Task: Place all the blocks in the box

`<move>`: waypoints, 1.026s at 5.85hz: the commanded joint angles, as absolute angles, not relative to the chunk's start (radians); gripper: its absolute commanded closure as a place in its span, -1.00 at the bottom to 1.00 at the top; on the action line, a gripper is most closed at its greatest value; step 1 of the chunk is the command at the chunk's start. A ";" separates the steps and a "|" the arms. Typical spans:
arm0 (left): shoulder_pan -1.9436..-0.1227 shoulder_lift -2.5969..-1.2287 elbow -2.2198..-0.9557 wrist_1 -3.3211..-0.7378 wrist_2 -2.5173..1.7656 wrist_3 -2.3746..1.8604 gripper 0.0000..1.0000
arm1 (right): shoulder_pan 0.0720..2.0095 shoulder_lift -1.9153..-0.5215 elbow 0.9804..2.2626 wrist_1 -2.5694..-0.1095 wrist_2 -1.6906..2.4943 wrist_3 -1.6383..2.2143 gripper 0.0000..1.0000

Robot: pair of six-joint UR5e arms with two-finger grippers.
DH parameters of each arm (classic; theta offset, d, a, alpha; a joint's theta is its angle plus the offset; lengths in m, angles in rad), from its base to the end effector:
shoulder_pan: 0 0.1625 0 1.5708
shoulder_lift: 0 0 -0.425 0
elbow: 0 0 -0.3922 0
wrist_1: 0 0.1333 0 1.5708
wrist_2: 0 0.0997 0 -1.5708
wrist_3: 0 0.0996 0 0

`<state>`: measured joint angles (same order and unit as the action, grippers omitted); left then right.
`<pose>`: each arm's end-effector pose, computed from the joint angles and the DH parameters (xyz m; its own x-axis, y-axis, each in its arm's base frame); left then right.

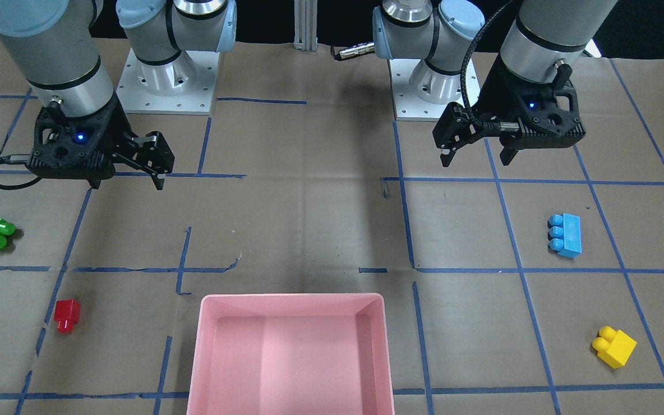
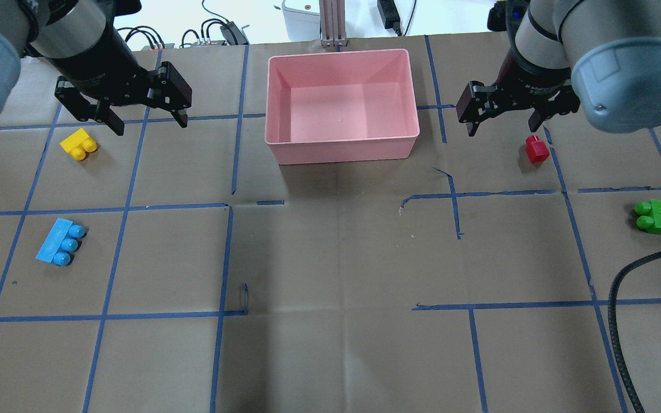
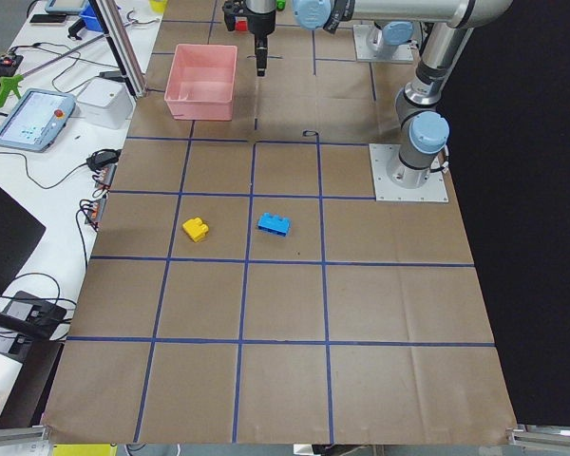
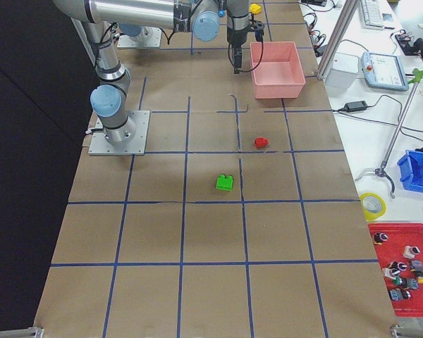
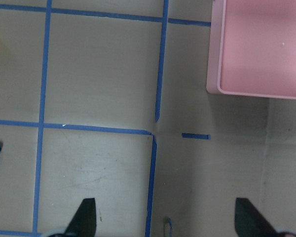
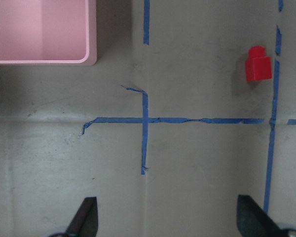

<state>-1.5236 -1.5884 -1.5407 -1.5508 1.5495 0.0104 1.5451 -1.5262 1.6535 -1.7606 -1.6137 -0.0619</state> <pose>-0.1116 -0.5084 0.4960 -0.9991 -0.0361 0.0209 -0.0368 0.9988 -0.0327 0.1158 -0.5168 0.4442 -0.9984 -0.0334 0.0466 -0.0362 0.9976 -0.0597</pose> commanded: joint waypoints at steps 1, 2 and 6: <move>-1.382 -1.582 -1.558 -1.563 1.548 0.202 -1.00 | 1.418 -1.545 1.654 -1.762 -1.719 -0.279 -1.00; -1.209 -1.597 -1.572 -1.565 1.540 0.432 -1.00 | 1.250 -1.557 1.654 -1.755 -1.704 -0.463 -0.99; -0.827 -1.608 -1.707 -1.484 1.539 1.086 -0.99 | 0.898 -1.491 1.800 -2.004 -1.569 -0.742 -0.91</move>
<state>-0.8699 -1.6044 -1.6846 -1.5060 1.5413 1.0011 0.9550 -1.5175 1.7190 -1.8599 -1.5772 -0.7126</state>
